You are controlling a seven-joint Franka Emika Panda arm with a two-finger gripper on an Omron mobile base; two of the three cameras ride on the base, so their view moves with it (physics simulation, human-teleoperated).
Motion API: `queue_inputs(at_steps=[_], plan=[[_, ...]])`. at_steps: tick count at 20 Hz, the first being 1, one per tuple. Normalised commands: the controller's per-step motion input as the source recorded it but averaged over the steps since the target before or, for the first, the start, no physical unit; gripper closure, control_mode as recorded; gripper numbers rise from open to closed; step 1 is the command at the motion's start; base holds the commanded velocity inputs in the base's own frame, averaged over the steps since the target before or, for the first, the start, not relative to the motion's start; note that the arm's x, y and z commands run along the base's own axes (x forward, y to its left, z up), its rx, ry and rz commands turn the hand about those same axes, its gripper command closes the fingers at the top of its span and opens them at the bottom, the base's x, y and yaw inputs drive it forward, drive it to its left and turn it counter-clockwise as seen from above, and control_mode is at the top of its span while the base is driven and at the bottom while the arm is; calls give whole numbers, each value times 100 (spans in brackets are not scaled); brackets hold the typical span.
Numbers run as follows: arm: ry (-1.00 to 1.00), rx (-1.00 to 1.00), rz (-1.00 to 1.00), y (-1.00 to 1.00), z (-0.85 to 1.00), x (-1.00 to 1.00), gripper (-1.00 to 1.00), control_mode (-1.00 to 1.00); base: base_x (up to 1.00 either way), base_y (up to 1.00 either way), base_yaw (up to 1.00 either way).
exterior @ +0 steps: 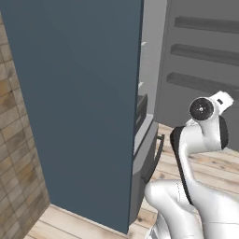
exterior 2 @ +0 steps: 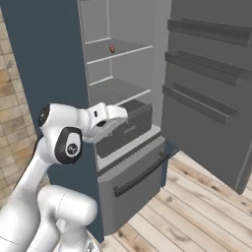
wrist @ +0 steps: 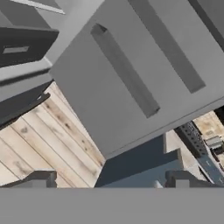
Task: Move the hot dog bun to the plate on the dining table and place the condiment next to that plate. Then navigate to the fridge and take the sausage and place it on the plate as well.
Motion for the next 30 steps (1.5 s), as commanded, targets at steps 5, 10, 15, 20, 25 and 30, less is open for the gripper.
queue_inputs(at_steps=[5,10,15,20,25,30], plan=[[0,35,0,57,-3,-61,-100,-100,0,0,0],[0,37,0,47,-19,-72,-100,-100,0,0,0],[-1,37,0,46,-23,-72,-100,-100,0,0,0],[-4,36,0,46,-24,-68,-100,-100,0,0,0],[-12,25,0,49,-18,-49,-100,-100,0,0,0],[0,-1,0,25,-10,-1,-100,-100,0,0,0]])
